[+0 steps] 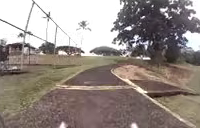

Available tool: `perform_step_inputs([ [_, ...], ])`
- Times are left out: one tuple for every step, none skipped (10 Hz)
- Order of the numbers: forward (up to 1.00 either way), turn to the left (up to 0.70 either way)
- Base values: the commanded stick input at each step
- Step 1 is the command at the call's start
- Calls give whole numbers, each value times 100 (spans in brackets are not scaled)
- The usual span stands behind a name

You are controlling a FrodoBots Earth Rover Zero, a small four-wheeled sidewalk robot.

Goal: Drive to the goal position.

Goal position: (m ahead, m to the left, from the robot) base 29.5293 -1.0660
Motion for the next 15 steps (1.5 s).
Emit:
perform_step_inputs([
  [85, 0],
  [85, 0],
  [85, 0],
  [85, 0],
  [85, 0],
  [85, 0],
  [85, 0],
  [85, 0],
  [85, 16],
  [85, 27],
  [85, 11],
  [85, 0],
  [85, 0],
  [85, 0],
  [85, 0],
])
